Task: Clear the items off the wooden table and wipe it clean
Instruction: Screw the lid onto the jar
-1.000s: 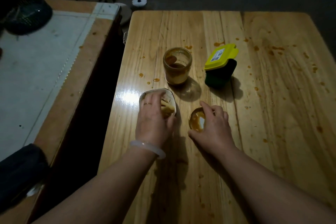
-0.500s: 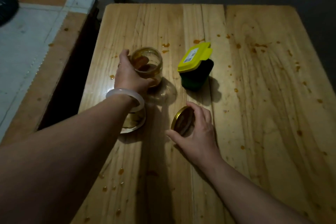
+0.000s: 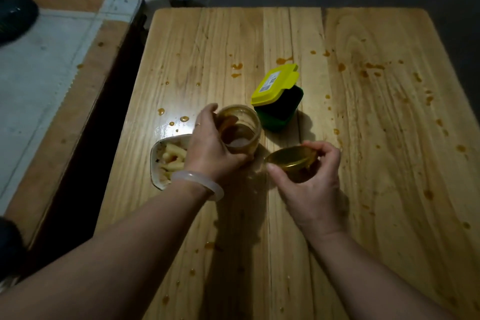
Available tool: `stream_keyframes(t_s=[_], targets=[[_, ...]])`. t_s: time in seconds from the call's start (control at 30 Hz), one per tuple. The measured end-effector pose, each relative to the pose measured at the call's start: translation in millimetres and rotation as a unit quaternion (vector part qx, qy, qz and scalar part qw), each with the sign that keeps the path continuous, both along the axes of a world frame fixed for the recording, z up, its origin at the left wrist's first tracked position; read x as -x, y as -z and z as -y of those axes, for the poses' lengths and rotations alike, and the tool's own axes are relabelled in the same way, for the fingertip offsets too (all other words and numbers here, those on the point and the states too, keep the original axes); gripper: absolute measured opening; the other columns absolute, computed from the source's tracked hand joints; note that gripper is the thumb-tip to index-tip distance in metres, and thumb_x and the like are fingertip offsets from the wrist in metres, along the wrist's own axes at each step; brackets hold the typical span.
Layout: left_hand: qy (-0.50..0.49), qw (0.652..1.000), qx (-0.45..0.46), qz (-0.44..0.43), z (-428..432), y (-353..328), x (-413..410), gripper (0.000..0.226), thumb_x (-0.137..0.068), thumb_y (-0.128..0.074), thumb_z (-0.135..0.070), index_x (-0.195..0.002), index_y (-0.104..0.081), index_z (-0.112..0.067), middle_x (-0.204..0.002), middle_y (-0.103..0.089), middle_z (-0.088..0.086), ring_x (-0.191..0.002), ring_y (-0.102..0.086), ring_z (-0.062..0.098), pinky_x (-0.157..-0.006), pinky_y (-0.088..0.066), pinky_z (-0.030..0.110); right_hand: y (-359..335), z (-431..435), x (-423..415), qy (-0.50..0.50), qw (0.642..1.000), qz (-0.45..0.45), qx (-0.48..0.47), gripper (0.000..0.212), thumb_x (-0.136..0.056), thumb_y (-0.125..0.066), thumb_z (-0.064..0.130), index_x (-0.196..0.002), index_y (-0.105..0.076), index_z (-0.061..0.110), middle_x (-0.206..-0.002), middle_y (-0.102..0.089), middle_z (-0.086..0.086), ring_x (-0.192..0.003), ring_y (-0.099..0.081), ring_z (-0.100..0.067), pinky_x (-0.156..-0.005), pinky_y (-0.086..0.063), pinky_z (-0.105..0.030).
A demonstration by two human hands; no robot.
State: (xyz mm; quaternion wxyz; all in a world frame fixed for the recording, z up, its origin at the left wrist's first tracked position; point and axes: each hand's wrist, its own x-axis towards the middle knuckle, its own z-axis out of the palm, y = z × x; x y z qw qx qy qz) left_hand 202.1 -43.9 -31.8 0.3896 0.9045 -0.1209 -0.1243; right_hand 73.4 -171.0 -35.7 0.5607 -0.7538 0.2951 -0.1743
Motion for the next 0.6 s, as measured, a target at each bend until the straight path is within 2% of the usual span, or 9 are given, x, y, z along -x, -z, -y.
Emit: stream_keyframes(t_s=[0.1, 0.2, 0.33, 0.43, 0.5, 0.6], targets=[[0.019, 1.000, 0.008, -0.001, -2.5, 5.2, 21.0, 0.114, -0.050, -0.091, -0.034, -0.141, -0.023, -0.023, -0.137, -0.044, 0.001, -0.125, -0.045, 0.016, -0.104, -0.042, 0.036, -7.9, -0.9, -4.4, 0.031, 0.994, 0.099, -0.016, 0.078, -0.065, -0.086, 0.026, -0.125, -0.038, 0.015, -0.124, -0.050, -0.008, -0.112, -0.057, -0.013, -0.086, -0.052, -0.021], [0.013, 1.000, 0.025, -0.001, -6.9, 4.9, 38.3, 0.111, -0.053, -0.089, -0.035, -0.141, -0.024, -0.021, -0.135, -0.044, 0.002, -0.124, -0.046, 0.015, -0.103, -0.043, 0.034, -17.9, -5.4, -8.7, 0.032, 0.989, 0.143, -0.007, 0.076, -0.067, -0.079, 0.037, -0.126, -0.041, 0.009, -0.123, -0.052, -0.010, -0.111, -0.058, -0.013, -0.090, -0.050, -0.024], [0.021, 0.999, 0.045, -0.005, -13.4, 3.7, 51.6, 0.107, -0.056, -0.088, -0.026, -0.142, -0.025, -0.015, -0.136, -0.041, 0.004, -0.126, -0.043, 0.017, -0.104, -0.042, 0.035, -22.9, -12.9, -18.6, -0.002, 0.988, 0.152, -0.017, 0.079, -0.066, -0.080, 0.038, -0.126, -0.043, 0.001, -0.123, -0.053, -0.017, -0.110, -0.060, -0.023, -0.090, -0.053, -0.033], [0.024, 0.998, 0.062, -0.019, -18.0, 6.1, 58.5, 0.105, -0.056, -0.086, -0.021, -0.142, -0.026, -0.014, -0.137, -0.040, 0.005, -0.127, -0.042, 0.016, -0.106, -0.040, 0.035, -22.0, -20.5, -24.3, -0.053, 0.991, 0.124, 0.002, 0.080, -0.064, -0.080, 0.043, -0.126, -0.045, 0.007, -0.121, -0.054, -0.007, -0.109, -0.060, -0.023, -0.089, -0.054, -0.041], [0.018, 0.996, 0.080, -0.035, -20.2, 8.2, 62.1, 0.103, -0.057, -0.085, -0.025, -0.141, -0.027, -0.015, -0.136, -0.041, 0.004, -0.127, -0.043, 0.015, -0.105, -0.041, 0.036, -20.4, -25.4, -26.2, -0.078, 0.991, 0.105, 0.017, 0.083, -0.062, -0.079, 0.047, -0.127, -0.046, 0.008, -0.119, -0.054, -0.002, -0.109, -0.059, -0.019, -0.089, -0.054, -0.039], [-0.005, 0.992, 0.119, -0.052, -21.2, 11.1, 65.8, 0.097, -0.055, -0.078, -0.035, -0.138, -0.031, -0.016, -0.132, -0.045, 0.003, -0.122, -0.048, 0.015, -0.101, -0.045, 0.039, -18.3, -29.7, -27.2, -0.103, 0.991, 0.084, 0.033, 0.086, -0.060, -0.077, 0.052, -0.128, -0.046, 0.010, -0.120, -0.055, -0.002, -0.109, -0.058, -0.015, -0.091, -0.051, -0.028]])
